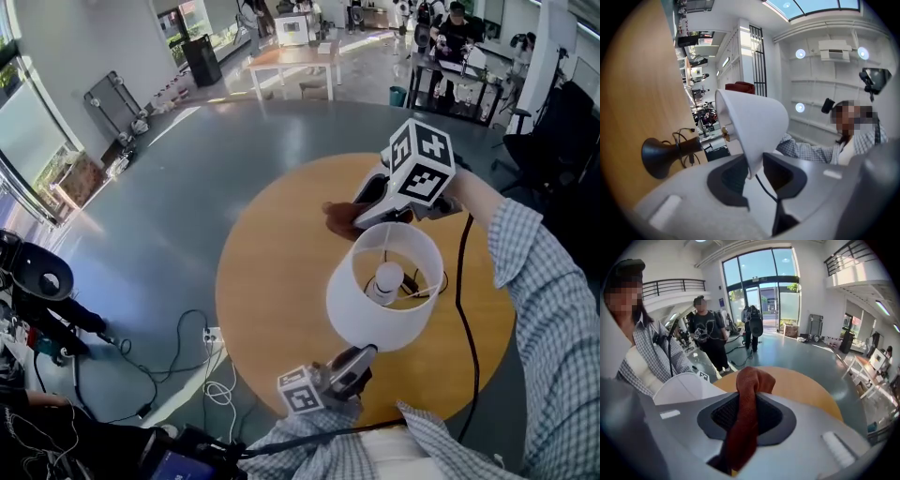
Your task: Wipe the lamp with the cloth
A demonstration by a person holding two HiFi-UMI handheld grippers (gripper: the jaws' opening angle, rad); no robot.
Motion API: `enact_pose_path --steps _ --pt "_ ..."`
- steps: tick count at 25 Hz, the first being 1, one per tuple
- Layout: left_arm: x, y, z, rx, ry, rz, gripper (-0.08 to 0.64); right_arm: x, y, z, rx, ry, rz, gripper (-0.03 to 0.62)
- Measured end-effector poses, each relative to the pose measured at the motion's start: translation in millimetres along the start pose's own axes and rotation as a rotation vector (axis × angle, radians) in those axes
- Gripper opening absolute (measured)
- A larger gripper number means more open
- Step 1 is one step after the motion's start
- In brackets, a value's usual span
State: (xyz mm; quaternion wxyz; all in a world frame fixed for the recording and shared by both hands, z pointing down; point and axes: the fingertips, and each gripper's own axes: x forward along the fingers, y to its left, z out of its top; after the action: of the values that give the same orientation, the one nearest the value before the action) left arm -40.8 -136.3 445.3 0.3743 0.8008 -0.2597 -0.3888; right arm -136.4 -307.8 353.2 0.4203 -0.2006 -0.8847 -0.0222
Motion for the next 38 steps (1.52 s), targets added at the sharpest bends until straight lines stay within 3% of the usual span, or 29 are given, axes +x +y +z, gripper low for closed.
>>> enact_pose_path --steps 3,8,11,14,20,25,31,35,38 --pt "0.0 0.0 -1.7 -0.002 -0.001 0.0 0.1 15.4 7.1 9.6 -0.092 0.114 0.02 0.095" --pt "6.8 4.4 -3.9 -0.005 0.002 -0.002 0.1 32.6 24.6 32.3 -0.188 0.155 0.073 0.095" --pt "10.5 4.3 -8.0 -0.004 0.006 0.001 0.1 41.0 45.0 32.9 -0.281 0.228 0.091 0.095" --pt "6.7 0.9 -7.1 -0.01 0.012 0.002 0.1 49.8 71.2 39.6 -0.403 0.296 0.088 0.095" --pt "5.5 4.4 -9.4 -0.01 0.018 0.01 0.1 61.8 129.8 37.1 -0.74 0.45 0.041 0.095" --pt "5.2 1.5 -8.6 -0.008 0.037 0.011 0.101 64.2 180.2 33.9 -0.928 0.442 0.007 0.095" --pt "6.4 5.6 -8.9 -0.01 0.051 0.008 0.101 53.2 219.3 11.9 -0.991 0.374 -0.075 0.095" --pt "-1.7 4.4 -4.1 -0.016 0.059 0.005 0.1 44.8 246.7 -7.8 -0.954 0.36 -0.105 0.094" --pt "-5.6 3.7 -0.8 -0.025 0.059 0.006 0.101 34.5 254.9 -23.2 -0.87 0.341 -0.141 0.094"
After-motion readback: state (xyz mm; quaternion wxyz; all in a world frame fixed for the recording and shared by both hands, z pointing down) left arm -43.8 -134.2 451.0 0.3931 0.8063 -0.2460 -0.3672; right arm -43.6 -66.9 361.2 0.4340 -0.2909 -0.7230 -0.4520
